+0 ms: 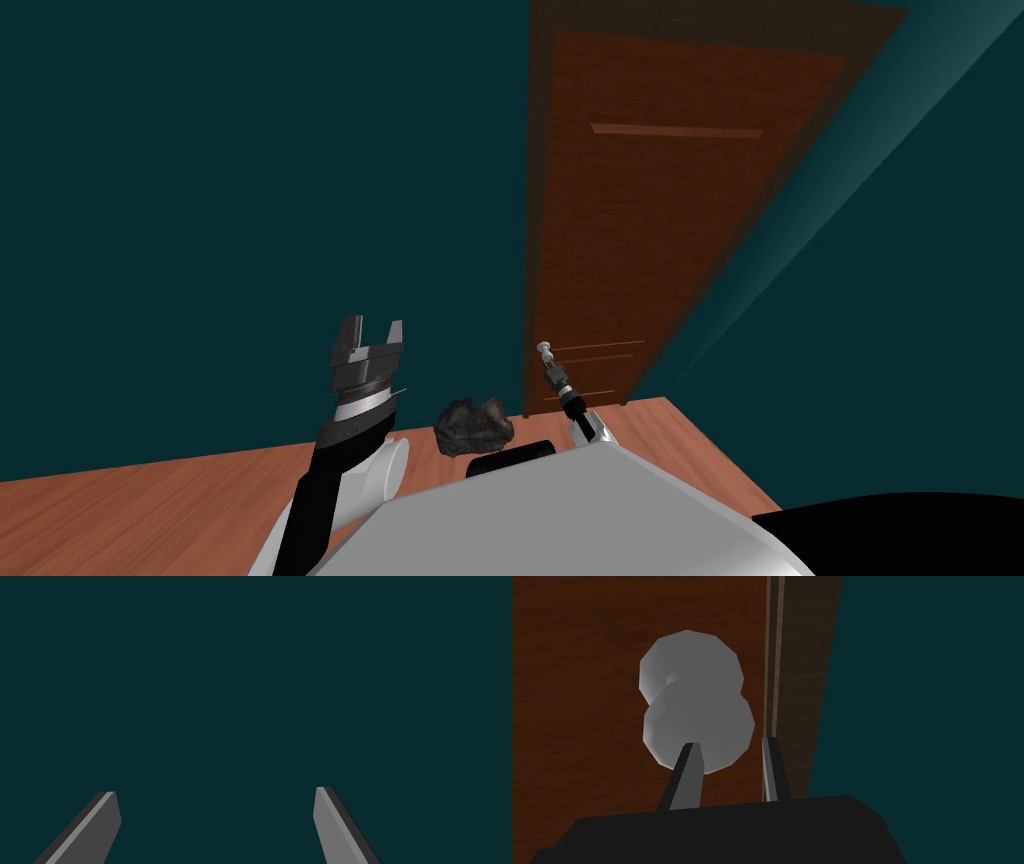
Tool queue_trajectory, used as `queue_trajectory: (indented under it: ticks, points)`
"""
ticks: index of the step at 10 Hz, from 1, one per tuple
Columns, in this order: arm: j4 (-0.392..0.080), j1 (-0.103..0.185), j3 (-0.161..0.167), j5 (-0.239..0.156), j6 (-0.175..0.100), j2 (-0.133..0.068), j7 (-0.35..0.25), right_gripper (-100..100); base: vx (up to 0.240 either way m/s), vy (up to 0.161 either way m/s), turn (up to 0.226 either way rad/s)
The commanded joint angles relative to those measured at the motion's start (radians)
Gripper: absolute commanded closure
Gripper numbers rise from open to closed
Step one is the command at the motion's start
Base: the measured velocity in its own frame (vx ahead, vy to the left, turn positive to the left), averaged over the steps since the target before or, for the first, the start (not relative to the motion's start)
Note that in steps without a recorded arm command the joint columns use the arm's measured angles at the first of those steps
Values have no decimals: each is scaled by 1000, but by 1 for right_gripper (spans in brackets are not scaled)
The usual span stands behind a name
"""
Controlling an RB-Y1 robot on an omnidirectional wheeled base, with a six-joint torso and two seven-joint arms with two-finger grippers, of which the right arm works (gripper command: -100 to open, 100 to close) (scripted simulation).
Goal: Pull the door open
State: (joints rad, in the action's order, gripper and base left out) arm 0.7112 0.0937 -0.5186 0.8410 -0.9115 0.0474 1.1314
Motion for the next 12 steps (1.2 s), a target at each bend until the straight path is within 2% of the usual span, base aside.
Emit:
queue_trajectory:
  ticks: [1, 5, 6, 8, 10, 12]
  points:
    - [-2, 3, -2, -1, 2, -1, 2, 100, 7, -3, -2]
    - [-2, 3, -2, -1, 2, -1, 2, 100, 0, 0, 0]
    - [-2, 0, -6, -11, -2, -30, -3, -100, -43, 100, 7]
    - [-2, 0, -6, -11, -2, -30, -3, -100, -38, 101, 1]
    - [2, 0, -20, -32, 2, -69, -14, -100, -55, 149, -36]
    - [7, -1, -38, -57, 8, -88, -26, -100, -127, 201, -77]
